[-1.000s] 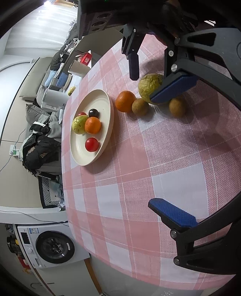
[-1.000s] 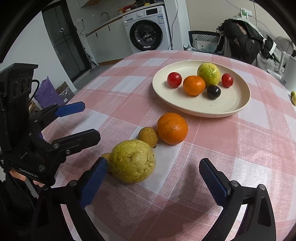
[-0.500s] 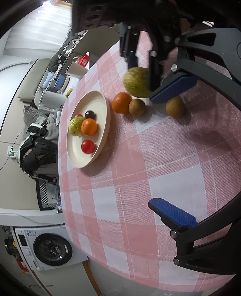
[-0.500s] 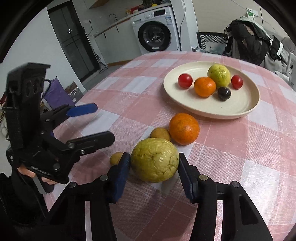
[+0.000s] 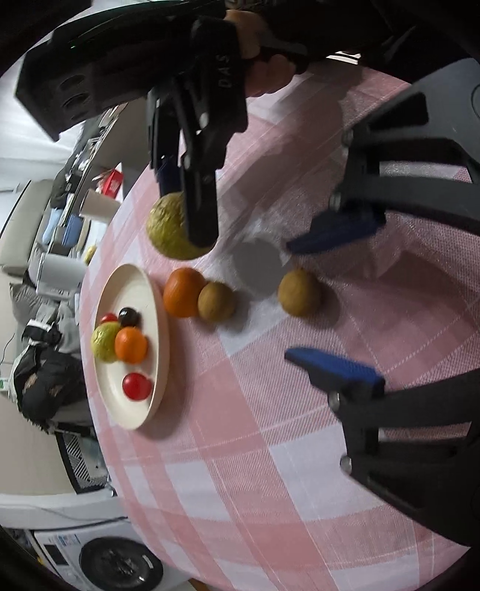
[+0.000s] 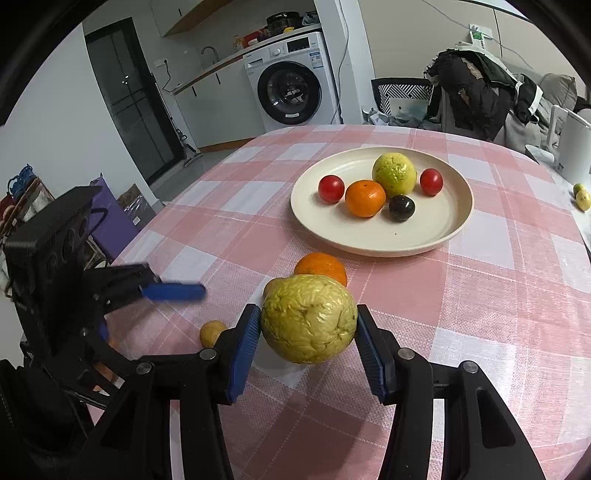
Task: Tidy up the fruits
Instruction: 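Grasp the large yellow-green citrus with the right tool while the left tool grasps a small brown fruit, then carry the yellow-green citrus and brown fruit onto the plate and open both tools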
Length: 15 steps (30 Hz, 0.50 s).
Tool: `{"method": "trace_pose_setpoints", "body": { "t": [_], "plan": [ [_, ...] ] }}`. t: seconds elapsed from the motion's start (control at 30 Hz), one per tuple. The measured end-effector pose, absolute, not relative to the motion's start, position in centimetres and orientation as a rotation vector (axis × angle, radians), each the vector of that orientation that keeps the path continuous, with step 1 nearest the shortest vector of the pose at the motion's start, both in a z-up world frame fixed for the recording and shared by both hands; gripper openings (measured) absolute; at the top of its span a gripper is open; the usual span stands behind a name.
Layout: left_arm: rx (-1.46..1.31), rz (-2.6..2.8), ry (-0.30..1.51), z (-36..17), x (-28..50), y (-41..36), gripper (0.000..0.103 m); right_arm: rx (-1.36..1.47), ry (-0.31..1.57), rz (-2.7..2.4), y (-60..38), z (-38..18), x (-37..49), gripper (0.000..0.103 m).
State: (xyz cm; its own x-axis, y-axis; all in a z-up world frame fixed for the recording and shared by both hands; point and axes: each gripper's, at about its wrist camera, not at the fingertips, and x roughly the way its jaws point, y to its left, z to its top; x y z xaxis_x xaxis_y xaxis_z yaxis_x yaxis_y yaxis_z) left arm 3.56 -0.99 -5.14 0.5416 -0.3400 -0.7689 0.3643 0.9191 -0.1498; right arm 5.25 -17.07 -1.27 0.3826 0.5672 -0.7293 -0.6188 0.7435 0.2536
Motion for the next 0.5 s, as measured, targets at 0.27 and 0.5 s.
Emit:
{"method": "trace_pose_setpoints", "body": {
  "t": [0.27, 0.5],
  "plan": [
    [0.028, -0.428, 0.875, -4.8, 3.4, -0.9, 0.024, -0.064, 0.903, 0.753, -17.2, -1.4, 5.2, 0.052],
    [-0.003, -0.374, 0.814, -3.4, 4.3, -0.2, 0.024, -0.019, 0.856, 0.694, -18.6, -0.8, 5.6, 0.052]
  ]
}}
